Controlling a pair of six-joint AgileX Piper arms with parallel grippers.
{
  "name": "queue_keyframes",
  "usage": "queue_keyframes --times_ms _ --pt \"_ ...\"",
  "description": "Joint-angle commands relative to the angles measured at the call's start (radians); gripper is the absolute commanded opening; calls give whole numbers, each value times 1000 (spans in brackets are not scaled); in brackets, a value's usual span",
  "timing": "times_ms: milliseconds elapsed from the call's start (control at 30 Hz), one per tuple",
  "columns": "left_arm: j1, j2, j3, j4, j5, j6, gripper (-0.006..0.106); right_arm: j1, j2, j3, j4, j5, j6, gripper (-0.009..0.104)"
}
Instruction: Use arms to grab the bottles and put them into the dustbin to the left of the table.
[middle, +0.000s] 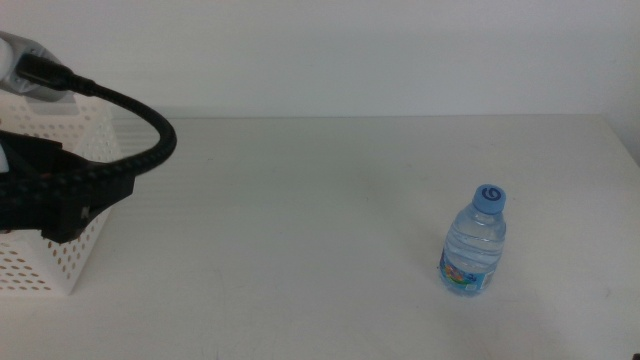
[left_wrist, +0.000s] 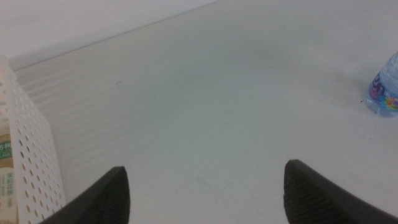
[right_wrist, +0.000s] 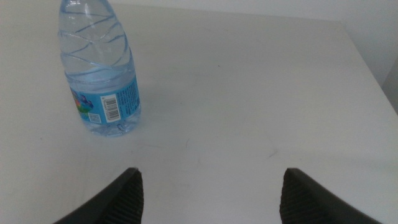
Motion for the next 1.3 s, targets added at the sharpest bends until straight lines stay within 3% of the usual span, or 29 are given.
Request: queue_keyframes --times_ms 0,467,700,967,1267 --pt "-4 -9 -27 -25 -56 -12 76 -3 4 -73 0 -59 -13 57" --pt "-3 -9 -27 -25 -56 -12 76 -2 425 -471 -23 -60 -13 57" --pt "-3 -9 -27 -25 -56 -12 76 7 617 -577 -70 -218 18 57" --pt "-3 -9 -27 -25 -56 -12 76 97 739 -548 -92 -352 63 57" --pt "-3 -9 -27 -25 -56 -12 76 138 755 -258 -100 -769 62 57"
